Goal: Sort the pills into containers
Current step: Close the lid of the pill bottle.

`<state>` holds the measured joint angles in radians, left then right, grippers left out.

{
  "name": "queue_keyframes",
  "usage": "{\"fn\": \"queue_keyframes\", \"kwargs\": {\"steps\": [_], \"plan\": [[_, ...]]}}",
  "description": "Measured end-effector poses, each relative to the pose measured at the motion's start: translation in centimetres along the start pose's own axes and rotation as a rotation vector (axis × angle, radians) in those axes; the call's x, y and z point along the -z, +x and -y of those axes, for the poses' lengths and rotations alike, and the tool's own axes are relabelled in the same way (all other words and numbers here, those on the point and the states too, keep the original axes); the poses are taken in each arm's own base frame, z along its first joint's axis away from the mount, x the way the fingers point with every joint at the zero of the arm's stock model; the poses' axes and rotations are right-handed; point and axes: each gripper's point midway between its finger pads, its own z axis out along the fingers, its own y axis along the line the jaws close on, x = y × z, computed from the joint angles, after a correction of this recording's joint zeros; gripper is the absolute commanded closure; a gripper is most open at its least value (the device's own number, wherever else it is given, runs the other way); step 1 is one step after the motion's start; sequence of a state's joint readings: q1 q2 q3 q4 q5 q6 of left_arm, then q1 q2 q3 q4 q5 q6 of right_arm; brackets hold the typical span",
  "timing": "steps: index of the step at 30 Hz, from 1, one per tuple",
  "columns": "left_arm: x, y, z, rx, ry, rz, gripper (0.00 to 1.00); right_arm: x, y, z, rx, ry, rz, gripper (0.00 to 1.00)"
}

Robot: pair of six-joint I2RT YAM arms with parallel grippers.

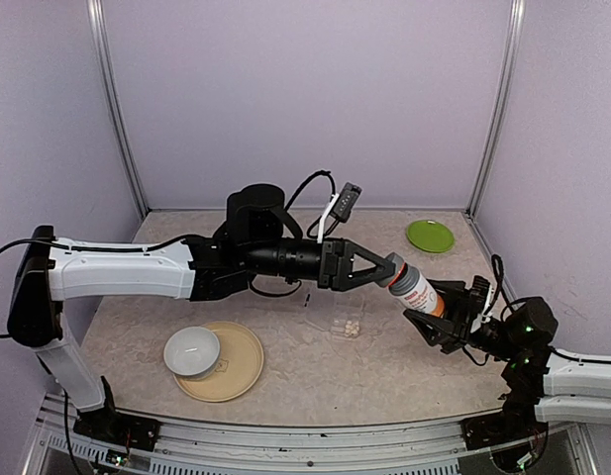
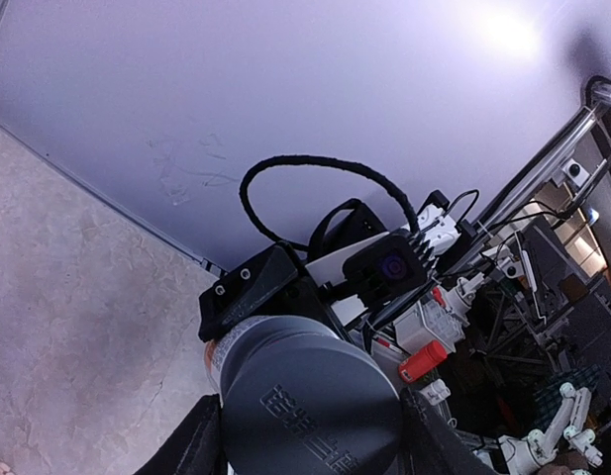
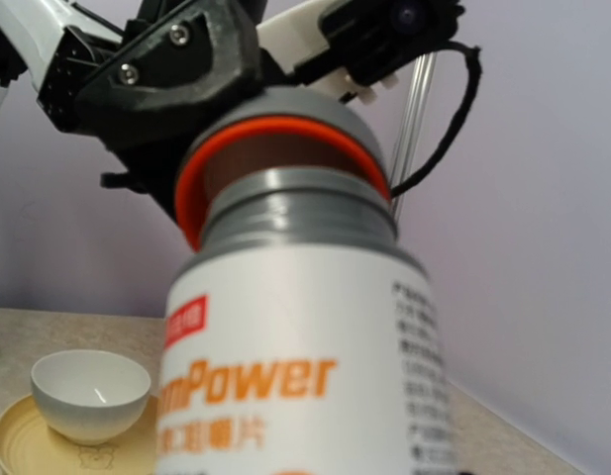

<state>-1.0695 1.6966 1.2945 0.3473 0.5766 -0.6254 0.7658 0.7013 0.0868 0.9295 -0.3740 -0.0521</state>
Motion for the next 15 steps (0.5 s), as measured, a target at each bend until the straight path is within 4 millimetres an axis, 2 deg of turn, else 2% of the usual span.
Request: {"fn": "queue_keyframes", "kwargs": {"steps": [9, 15], "plan": [[-0.6, 0.6, -0.9, 0.012, -0.019, -0.005, 0.63, -0.1, 0.3, -0.1, -0.004, -0.006, -0.011, 0.92], [-0.8, 0.6, -1.7, 0.04, -0.052, 0.0, 0.63, -0.3, 1.3, 0.3, -0.009, 0.013, -0.051, 0.94]]}}
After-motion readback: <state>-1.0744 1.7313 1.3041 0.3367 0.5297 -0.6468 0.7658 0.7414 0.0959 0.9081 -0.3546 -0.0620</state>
